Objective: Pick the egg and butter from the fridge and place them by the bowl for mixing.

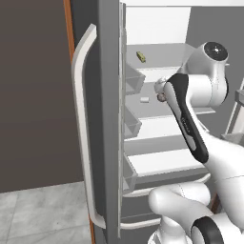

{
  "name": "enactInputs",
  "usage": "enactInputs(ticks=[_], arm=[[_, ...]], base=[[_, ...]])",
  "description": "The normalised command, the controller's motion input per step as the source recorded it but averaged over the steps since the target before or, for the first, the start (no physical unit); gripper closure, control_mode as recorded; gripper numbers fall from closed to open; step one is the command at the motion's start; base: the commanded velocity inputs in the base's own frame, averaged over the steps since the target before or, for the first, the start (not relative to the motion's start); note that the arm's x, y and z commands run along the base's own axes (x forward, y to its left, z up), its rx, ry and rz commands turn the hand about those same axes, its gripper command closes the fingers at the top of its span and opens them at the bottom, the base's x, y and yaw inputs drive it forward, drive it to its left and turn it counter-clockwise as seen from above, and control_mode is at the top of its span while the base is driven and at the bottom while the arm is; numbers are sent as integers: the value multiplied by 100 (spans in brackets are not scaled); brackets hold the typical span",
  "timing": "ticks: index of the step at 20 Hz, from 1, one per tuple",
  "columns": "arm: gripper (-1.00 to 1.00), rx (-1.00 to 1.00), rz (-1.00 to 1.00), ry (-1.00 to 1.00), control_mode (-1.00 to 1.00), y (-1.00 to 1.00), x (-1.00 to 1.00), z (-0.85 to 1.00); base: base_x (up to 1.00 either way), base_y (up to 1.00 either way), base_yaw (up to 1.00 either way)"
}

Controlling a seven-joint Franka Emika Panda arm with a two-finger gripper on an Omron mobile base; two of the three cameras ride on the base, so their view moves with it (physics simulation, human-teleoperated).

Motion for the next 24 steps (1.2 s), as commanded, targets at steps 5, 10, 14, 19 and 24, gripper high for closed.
enactInputs(ticks=[5,10,14,19,24], arm=[[-100,0,-10,-8,-100,9,23,76],[-100,9,-2,0,-100,-5,60,39],[-100,9,0,0,-100,-4,75,6],[-100,0,0,0,-100,3,85,0],[-100,0,0,0,-100,12,71,-1]], base=[[0,0,0],[0,0,0],[0,0,0],[0,0,0],[0,0,0]])
